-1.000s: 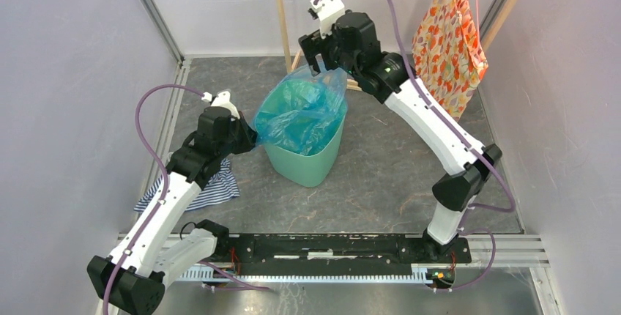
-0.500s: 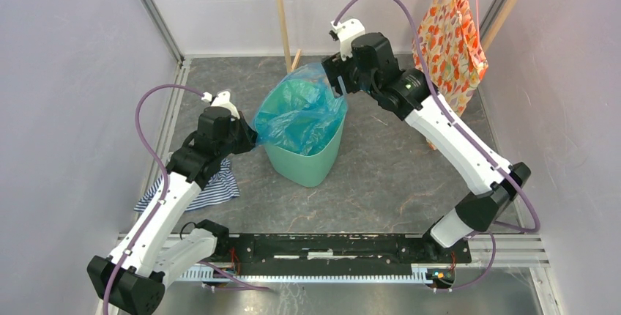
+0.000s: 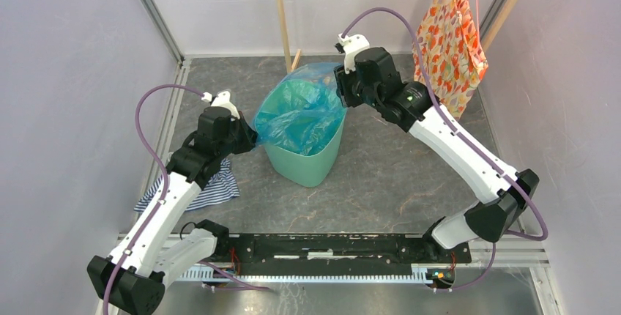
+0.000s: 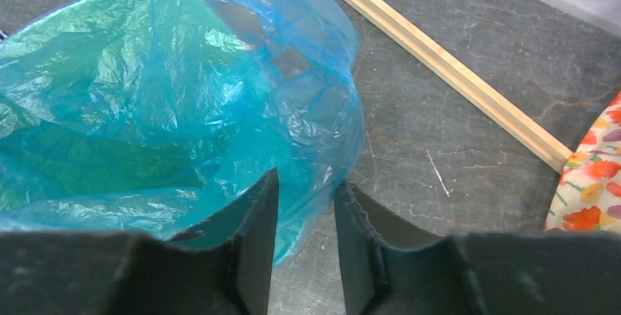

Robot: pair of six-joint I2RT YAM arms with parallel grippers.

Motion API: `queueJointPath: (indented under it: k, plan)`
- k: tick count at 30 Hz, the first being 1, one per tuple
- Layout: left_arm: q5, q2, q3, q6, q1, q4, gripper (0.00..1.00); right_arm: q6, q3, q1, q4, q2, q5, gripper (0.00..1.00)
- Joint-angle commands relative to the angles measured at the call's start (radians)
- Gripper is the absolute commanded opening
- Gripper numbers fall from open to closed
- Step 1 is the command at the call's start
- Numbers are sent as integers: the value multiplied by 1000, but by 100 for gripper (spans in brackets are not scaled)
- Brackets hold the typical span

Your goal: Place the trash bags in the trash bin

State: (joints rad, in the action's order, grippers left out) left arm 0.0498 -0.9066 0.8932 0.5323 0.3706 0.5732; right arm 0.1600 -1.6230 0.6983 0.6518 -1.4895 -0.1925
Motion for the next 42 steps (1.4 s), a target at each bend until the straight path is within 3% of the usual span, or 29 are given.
queueJointPath:
  k: [1, 4, 10, 28, 37, 42]
  plan:
    - [-8, 14, 4, 12, -4, -36, 7, 27, -22, -7, -32, 51, 15, 30]
    - [-5, 12, 3, 11, -4, -36, 7, 17, -38, -8, 11, 69, 2, 13]
    - [-8, 14, -6, 13, -4, -35, 7, -11, -38, -8, 125, 112, 13, 0]
    - [-20, 21, -36, 21, -3, -39, 7, -45, 294, -9, 234, 296, 56, 0]
    - [-18, 20, -32, 18, -4, -28, 7, -78, 377, -8, 253, 316, 80, 0]
    - [-7, 26, -15, 14, -3, -7, 7, -106, 332, -8, 291, 340, 123, 0]
